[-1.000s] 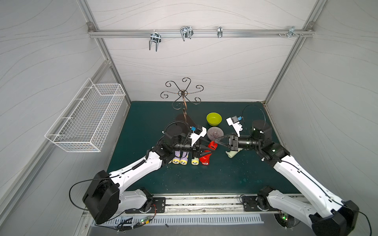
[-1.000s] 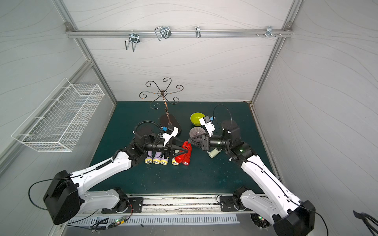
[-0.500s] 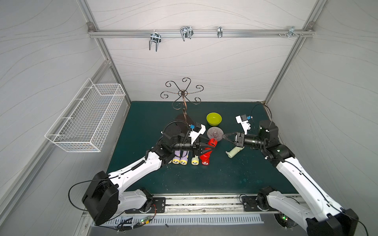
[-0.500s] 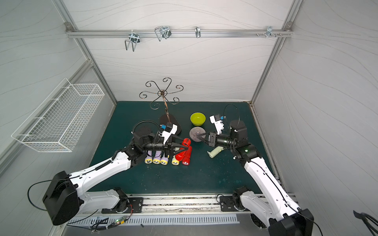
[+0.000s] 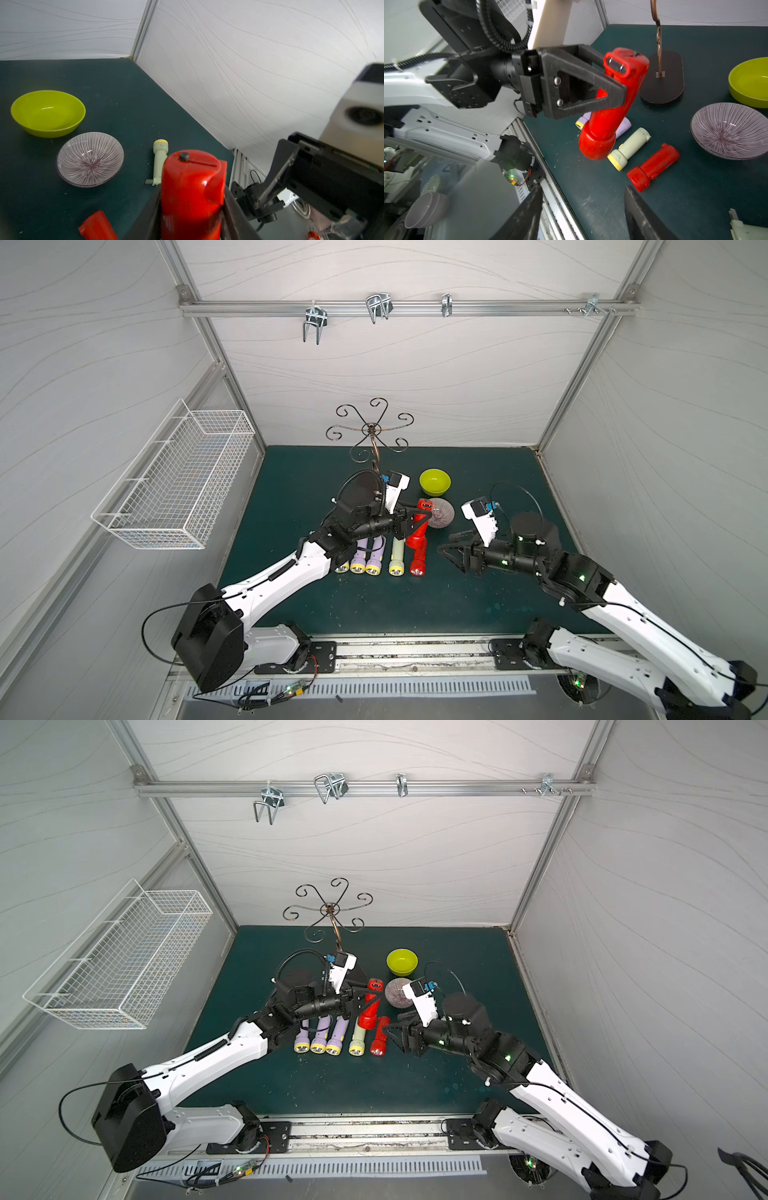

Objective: Close the plug at the bottom of the flashlight
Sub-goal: Close the plug of the flashlight, then place the flashlight at the center of the board.

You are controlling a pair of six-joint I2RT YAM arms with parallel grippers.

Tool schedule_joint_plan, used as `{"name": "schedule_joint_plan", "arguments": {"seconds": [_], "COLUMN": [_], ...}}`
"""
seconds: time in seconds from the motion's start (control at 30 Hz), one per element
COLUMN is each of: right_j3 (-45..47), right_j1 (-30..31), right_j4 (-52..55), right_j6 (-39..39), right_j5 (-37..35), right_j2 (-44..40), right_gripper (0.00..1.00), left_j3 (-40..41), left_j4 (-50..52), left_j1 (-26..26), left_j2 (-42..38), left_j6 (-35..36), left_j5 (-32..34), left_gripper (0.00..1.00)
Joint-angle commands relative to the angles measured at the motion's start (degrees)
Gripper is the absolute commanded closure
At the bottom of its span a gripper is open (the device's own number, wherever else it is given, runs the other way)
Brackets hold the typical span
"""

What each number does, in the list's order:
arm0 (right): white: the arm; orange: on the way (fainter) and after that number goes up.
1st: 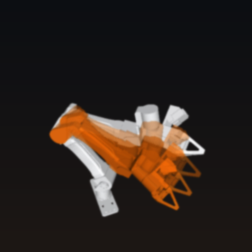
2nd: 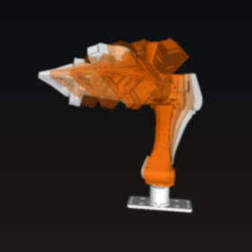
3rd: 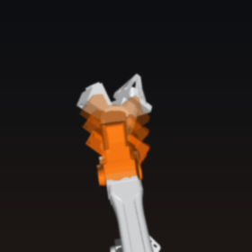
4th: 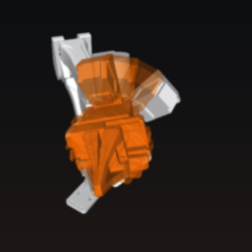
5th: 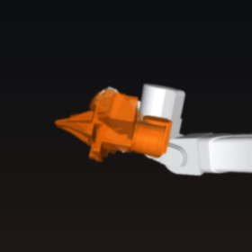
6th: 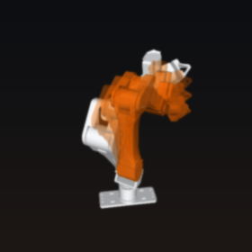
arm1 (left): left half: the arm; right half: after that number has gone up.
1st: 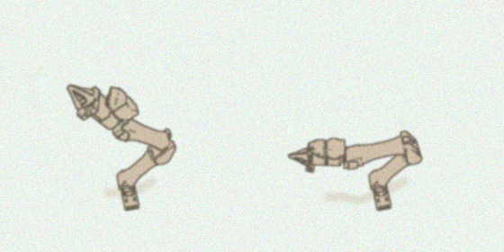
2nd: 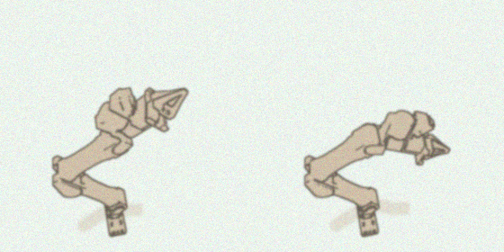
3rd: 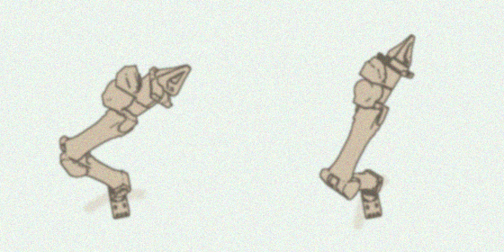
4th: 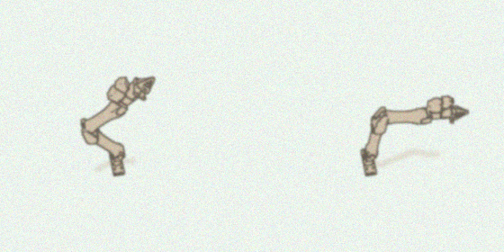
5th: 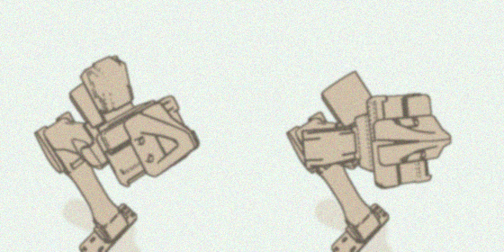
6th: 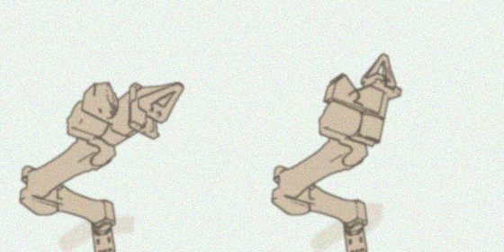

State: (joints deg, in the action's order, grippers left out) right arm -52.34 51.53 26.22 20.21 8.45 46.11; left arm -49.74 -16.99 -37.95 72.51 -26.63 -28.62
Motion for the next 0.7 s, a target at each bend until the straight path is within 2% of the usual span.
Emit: {"name": "schedule_joint_plan", "arguments": {"seconds": [0.0,0.23,0.4,0.67], "right_j3": [-2.44,-2.84,-4.08,-4.35], "right_j1": [3.01,3.15,1.89,-2.85], "right_j4": [3.11,-1.9,-5.62,-10.11], "right_j6": [-1.27,0.37,-0.17,4.43], "right_j5": [-9.69,-9.15,-8.04,1.05], "right_j2": [3.26,9.9,12.83,17.41], "right_gripper": [0.27,0.13,0.16,0.24], "left_j3": [-1.36,0.63,1.81,2.24], "left_j4": [-5.94,-10.43,-12.04,-12.1], "left_j1": [0.34,0.34,0.34,0.35], "left_j2": [0.26,0.26,-0.04,0.02], "left_j6": [-7.36,-9.74,-10.02,-9.4], "left_j5": [2.74,0.91,0.33,0.43], "left_gripper": [1.0,1.0,1.0,1.0]}}
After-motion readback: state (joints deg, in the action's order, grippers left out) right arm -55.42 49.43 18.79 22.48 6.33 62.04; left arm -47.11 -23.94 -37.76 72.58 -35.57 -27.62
